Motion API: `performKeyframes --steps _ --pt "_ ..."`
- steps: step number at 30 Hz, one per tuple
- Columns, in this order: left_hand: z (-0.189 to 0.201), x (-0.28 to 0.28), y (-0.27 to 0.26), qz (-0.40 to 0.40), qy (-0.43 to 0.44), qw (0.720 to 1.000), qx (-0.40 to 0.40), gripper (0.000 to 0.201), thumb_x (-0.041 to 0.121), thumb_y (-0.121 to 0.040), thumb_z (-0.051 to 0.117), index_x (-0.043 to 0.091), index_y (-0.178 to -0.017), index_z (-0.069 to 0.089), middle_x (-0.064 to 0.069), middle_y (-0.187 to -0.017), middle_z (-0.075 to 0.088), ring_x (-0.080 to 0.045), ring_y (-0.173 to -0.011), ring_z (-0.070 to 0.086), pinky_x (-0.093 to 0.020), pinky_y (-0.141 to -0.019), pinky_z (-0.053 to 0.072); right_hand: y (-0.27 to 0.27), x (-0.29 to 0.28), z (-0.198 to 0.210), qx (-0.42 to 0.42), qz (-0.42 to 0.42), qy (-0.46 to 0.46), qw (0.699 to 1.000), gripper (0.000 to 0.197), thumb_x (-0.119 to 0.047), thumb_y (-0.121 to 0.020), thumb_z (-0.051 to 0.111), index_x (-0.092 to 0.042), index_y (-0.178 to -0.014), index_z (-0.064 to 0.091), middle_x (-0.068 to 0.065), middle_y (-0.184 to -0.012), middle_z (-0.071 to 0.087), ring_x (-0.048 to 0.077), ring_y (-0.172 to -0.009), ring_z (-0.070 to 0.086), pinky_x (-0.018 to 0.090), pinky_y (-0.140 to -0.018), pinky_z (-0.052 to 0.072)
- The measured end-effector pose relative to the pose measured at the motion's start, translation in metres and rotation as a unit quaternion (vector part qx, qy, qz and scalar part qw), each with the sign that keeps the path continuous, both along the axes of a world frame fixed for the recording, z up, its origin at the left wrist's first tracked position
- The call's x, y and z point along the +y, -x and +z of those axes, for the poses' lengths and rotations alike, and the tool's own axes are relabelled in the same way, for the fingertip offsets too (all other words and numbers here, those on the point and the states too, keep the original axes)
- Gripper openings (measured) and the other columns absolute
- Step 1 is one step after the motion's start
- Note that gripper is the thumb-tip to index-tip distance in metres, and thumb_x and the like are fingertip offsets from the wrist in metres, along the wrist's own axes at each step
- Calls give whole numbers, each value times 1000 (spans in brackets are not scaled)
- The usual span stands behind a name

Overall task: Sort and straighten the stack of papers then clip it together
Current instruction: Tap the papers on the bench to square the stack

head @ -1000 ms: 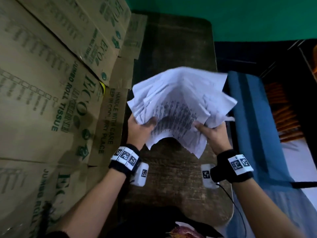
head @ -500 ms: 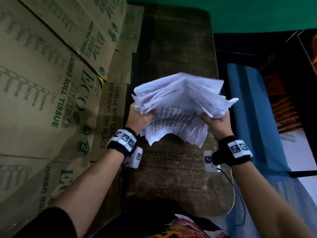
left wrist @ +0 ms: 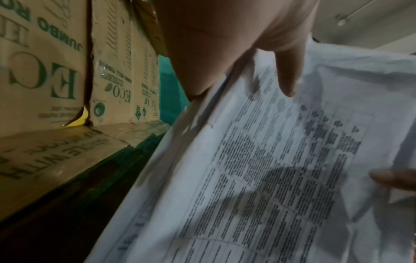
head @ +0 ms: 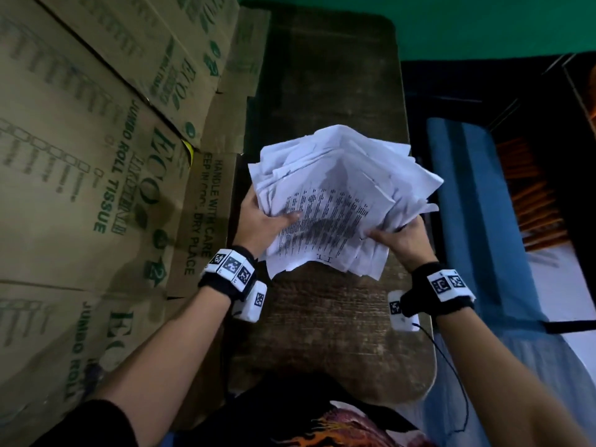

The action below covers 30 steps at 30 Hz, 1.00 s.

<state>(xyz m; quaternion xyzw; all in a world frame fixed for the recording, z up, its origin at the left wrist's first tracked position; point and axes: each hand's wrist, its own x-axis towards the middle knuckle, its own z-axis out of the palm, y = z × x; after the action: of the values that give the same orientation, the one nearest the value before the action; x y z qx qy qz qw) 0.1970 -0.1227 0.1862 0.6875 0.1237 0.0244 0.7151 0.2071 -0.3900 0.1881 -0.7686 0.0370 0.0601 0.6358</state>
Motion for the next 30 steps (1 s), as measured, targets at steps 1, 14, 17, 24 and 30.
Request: performKeyframes --steps 1,14,17,24,30 --pt "1 -3 1 5 -11 1000 -1 61 10 -62 87 2 -116 60 1 -103 71 -8 -95 69 -28 -82 58 0 3 -2 2 -14 0 1000 33 8 -72 78 -11 -96 67 -12 -86 74 1 -82 70 26 -74 58" --pt "-2 8 -1 -14 -7 1000 -27 68 23 -58 91 5 -117 61 -3 -113 70 -16 -107 66 -38 -90 55 -11 -7 16 -52 3 -30 998 44 1 -74 81 -14 -113 67 14 -117 69 30 -109 66 51 -94 53" --pt "3 -3 -2 -7 -66 997 -38 42 0 -69 81 6 -107 62 9 -103 67 7 -93 66 -16 -80 54 -11 4 11 -32 -32 -67 997 41 8 -76 76 -25 -99 70 -4 -101 75 20 -97 70 45 -88 57" --pt "12 -7 -5 72 -36 993 -81 42 -3 -70 80 31 -92 67 20 -92 70 2 -90 68 -18 -78 54 -19 8 25 -73 -54 -71 993 36 0 -78 78 -5 -112 67 17 -113 70 34 -104 68 48 -88 56" --pt "3 -5 7 -44 -34 997 -45 39 -6 -72 77 19 -98 64 18 -95 68 14 -84 64 -5 -72 48 -9 6 -3 -22 33 35 999 44 5 -75 77 -19 -110 63 4 -115 67 -3 -99 66 49 -96 52"
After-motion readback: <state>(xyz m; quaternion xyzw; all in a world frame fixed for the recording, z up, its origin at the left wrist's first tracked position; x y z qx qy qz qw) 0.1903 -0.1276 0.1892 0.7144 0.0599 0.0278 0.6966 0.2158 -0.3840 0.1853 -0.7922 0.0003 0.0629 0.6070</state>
